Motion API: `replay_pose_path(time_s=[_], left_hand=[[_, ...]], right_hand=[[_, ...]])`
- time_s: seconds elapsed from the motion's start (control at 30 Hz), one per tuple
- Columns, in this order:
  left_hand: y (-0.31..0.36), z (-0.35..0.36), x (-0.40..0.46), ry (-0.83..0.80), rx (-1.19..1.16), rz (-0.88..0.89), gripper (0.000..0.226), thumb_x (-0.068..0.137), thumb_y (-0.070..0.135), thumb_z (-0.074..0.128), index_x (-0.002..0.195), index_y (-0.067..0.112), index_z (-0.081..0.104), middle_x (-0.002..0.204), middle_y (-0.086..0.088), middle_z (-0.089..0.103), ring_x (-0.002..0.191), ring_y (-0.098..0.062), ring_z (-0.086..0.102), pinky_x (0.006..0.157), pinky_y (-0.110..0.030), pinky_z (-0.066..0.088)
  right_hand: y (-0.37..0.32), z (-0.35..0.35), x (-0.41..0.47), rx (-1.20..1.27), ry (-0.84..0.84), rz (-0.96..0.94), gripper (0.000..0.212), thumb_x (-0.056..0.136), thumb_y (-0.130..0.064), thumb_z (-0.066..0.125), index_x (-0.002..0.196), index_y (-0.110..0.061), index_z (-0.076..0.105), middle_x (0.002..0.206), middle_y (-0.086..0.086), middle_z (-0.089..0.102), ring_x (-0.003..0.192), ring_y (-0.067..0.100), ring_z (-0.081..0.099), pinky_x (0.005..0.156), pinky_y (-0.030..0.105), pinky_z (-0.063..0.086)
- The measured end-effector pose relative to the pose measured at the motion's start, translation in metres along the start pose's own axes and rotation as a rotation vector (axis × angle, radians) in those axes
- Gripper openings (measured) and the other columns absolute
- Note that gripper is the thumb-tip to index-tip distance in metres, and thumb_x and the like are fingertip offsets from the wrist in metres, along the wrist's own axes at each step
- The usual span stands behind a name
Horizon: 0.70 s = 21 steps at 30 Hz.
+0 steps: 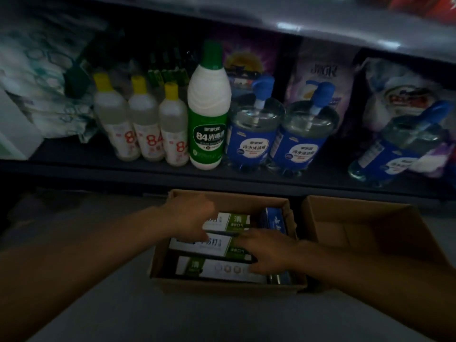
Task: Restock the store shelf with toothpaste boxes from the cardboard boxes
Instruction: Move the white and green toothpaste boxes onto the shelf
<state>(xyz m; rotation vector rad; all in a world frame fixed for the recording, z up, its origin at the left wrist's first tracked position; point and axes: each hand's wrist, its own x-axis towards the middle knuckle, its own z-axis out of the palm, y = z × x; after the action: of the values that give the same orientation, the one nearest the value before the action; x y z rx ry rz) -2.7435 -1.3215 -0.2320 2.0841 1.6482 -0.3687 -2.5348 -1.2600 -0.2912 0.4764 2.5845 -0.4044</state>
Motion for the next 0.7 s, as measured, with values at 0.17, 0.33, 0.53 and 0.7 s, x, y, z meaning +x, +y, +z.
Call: replay_pose_path(time_s=[0.17,0.33,0.53,0.7], left_hand=[[-0.014,0.029,0.011,-0.007,-0.054,-0.024,0.044,0.084,0.038,0.066,0.124,0.022,0.059,0.125,0.002,0.059,0.110,-0.014,0.055,0.093,-0.035,0.049],[-0.026,0.041,0.018,-0.036,-0.081,-0.046,0.039,0.083,0.038,0.066,0.119,0.022,0.061,0.122,0.003,0.060,0.109,-0.014,0.056,0.092,-0.035,0.049],[-0.029,0.047,0.024,-0.027,-0.134,-0.040,0.032,0.082,0.037,0.069,0.109,0.020,0.064,0.116,0.003,0.062,0.102,-0.012,0.058,0.087,-0.034,0.052],[-0.030,0.036,0.019,0.000,-0.156,-0.042,0.039,0.083,0.038,0.069,0.116,0.018,0.064,0.117,0.004,0.062,0.104,-0.013,0.057,0.087,-0.030,0.050]], right_hand=[[0.004,0.030,0.019,0.096,-0.086,0.033,0.059,0.086,-0.026,0.065,0.139,-0.015,0.042,0.138,0.008,0.046,0.124,0.024,0.045,0.097,0.033,0.042],[0.004,0.053,0.033,0.099,-0.130,0.037,0.041,0.090,-0.026,0.061,0.127,-0.012,0.049,0.130,0.009,0.052,0.114,0.024,0.053,0.085,0.029,0.044],[0.008,0.059,0.044,0.082,-0.189,0.063,0.039,0.088,-0.023,0.064,0.122,-0.009,0.054,0.125,0.012,0.056,0.109,0.026,0.056,0.081,0.030,0.046],[0.015,0.034,0.038,0.146,-0.169,0.085,0.037,0.078,-0.027,0.072,0.110,-0.011,0.060,0.111,0.005,0.061,0.097,0.020,0.059,0.069,0.026,0.045]])
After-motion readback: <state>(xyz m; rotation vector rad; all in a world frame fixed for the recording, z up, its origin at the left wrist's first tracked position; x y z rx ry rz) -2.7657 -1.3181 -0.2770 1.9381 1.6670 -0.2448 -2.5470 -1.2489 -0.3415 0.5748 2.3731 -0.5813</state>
